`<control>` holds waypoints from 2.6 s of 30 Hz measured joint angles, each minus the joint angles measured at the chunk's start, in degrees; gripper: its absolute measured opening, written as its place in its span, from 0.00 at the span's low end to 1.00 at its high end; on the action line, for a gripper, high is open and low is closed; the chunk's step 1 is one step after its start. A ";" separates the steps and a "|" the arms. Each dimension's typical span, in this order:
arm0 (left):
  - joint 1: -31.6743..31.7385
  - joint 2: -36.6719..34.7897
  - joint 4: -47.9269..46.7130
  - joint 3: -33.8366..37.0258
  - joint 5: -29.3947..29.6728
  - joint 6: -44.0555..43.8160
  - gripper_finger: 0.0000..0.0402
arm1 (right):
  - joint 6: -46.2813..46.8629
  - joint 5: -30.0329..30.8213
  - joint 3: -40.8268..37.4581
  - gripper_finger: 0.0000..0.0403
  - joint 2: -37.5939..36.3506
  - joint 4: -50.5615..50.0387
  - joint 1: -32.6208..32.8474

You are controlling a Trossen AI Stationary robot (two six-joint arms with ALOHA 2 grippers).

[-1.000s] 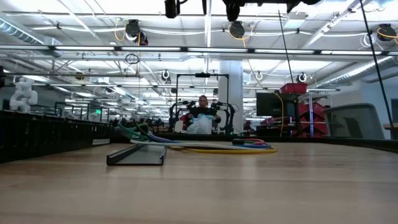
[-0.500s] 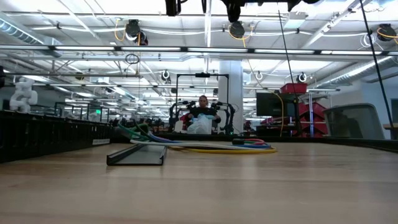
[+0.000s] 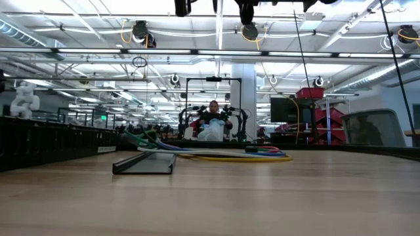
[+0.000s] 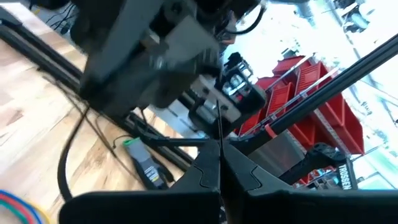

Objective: Ziptie cables
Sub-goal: Wrap the cable wires with a black zip tie

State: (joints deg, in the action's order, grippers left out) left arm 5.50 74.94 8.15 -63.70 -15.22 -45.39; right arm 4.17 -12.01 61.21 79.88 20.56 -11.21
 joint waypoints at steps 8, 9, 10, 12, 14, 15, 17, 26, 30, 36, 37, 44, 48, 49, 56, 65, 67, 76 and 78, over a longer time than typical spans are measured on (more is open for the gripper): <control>0.00 0.04 0.82 0.00 0.22 0.75 0.00 | -0.34 -0.37 0.00 0.00 0.00 -0.70 0.08; 0.00 0.04 0.98 0.00 0.24 0.75 0.00 | -0.37 -0.36 0.00 0.00 0.00 -0.76 0.08; 0.00 0.04 0.95 0.00 0.26 0.77 0.00 | -0.38 -0.35 0.00 0.00 0.00 -0.79 0.08; 0.00 0.04 0.87 0.00 0.28 0.77 0.00 | -0.45 -0.37 0.00 0.00 0.00 -0.79 0.08; 0.00 0.04 0.76 0.00 0.31 0.81 0.00 | -0.51 -0.44 0.00 0.00 0.00 -0.79 0.06; 0.00 0.04 0.79 0.00 0.32 0.81 0.00 | -0.51 -0.45 0.00 0.00 0.00 -0.77 0.07; 0.00 0.04 0.82 0.00 0.33 1.00 0.00 | -0.53 -0.63 0.00 0.00 0.00 -0.79 0.08; 0.11 0.04 0.77 0.00 0.59 1.27 0.00 | -0.75 -1.90 0.00 0.00 0.00 -0.74 0.38; 0.13 0.04 0.79 0.00 0.81 1.32 0.00 | -0.77 -1.90 0.00 0.00 0.00 -0.77 0.43; 0.13 0.04 0.82 0.00 0.99 2.43 0.00 | -0.32 -1.90 0.00 0.00 0.00 -0.77 0.43; 0.13 0.04 0.80 0.00 1.28 2.64 0.00 | -0.03 -1.90 0.00 0.00 0.00 -0.77 0.43; 0.46 0.04 0.80 0.00 2.01 2.74 0.00 | -1.63 -1.89 0.00 0.00 0.00 -0.77 0.79; 1.02 -0.41 0.61 0.00 2.01 2.67 0.00 | -2.36 -1.88 0.00 0.00 0.00 -0.94 1.21; 1.09 -0.73 0.66 0.00 2.01 2.69 0.00 | -2.86 -1.87 0.00 0.00 0.00 -1.11 1.24; 1.70 -2.59 0.02 0.02 2.14 3.26 0.00 | -4.76 -1.88 0.02 0.00 -0.02 -1.93 1.61; 2.67 -2.73 0.10 0.02 2.86 4.20 0.00 | -5.91 -3.87 0.02 0.00 -0.02 -1.64 1.59; 2.80 -2.73 0.01 0.02 2.89 4.25 0.00 | -5.69 -3.91 0.02 0.00 -0.02 -1.62 1.59; 2.89 -2.75 0.29 0.02 4.35 4.30 0.07 | -5.52 -4.25 0.02 0.00 -0.02 -1.28 1.59; 2.89 -2.75 0.45 0.02 4.38 4.29 0.13 | -5.50 -4.38 0.02 0.00 -0.02 -1.00 1.59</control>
State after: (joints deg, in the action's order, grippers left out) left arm 8.38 72.18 8.61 -63.68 -10.84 -41.10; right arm -1.33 -16.39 61.23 79.85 19.56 -9.63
